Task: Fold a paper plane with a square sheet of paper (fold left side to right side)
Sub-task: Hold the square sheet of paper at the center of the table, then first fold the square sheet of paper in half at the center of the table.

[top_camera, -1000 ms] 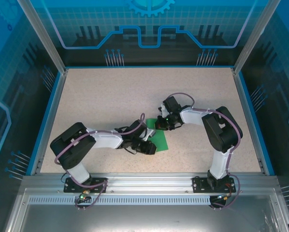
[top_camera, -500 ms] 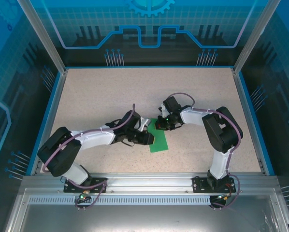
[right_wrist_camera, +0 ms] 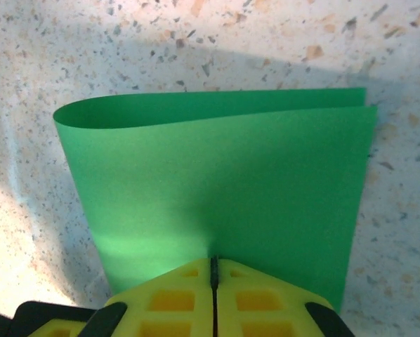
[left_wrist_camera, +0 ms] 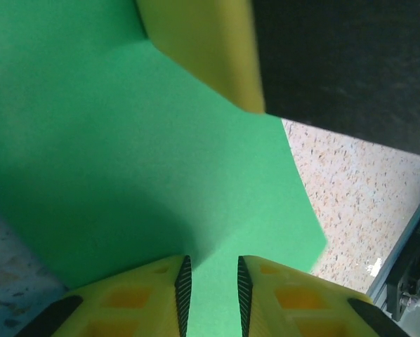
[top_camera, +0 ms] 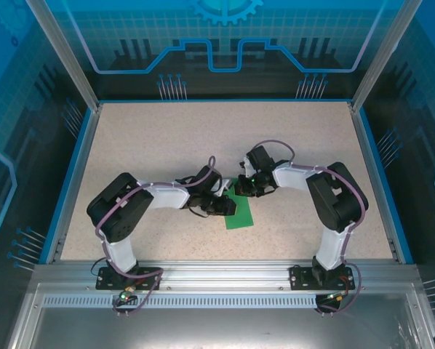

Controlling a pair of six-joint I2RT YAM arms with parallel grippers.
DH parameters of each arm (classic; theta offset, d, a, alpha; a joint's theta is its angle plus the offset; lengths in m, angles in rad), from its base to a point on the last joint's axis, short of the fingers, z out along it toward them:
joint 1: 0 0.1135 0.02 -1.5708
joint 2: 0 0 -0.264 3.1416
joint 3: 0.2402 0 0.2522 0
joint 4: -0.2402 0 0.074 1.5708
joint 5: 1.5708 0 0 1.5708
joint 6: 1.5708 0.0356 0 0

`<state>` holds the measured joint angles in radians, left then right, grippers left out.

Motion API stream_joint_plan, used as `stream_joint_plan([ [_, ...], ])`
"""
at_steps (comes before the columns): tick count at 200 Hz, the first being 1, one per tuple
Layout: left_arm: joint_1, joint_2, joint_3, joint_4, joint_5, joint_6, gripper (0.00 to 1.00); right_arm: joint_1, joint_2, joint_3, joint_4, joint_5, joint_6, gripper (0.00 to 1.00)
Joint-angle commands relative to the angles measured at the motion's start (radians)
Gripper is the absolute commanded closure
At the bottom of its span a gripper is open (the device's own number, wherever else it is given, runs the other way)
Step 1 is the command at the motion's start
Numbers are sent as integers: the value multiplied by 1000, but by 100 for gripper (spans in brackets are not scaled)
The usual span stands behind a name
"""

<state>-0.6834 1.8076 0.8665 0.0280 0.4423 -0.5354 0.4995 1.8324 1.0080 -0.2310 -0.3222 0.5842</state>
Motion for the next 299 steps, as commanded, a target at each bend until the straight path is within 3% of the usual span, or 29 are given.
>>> stream_joint_plan([
  [1,-1,22,-37,17,-30,-28,72,10,-93,-7,25,-18,5,90],
  [40,-2,14,-74,23,-52,-44,72,14,-247,-34,-71,70,-52,82],
  [69,-3,16,-72,23,-52,-44,72,30,-366,-122,-148,85,-68,87],
  [102,-5,12,-69,15,-57,-41,72,79,-468,-292,-120,55,-9,92],
  [129,-4,9,-63,8,-60,-40,72,123,-429,-350,-50,44,42,92],
  [184,-5,-3,-41,-13,-60,-34,72,165,-283,-300,-33,112,52,92],
  [227,-3,-18,3,-57,-70,-8,70,169,-241,-286,-132,190,38,93],
  [299,21,39,109,-101,-102,31,67,170,-207,-283,-183,215,21,93],
])
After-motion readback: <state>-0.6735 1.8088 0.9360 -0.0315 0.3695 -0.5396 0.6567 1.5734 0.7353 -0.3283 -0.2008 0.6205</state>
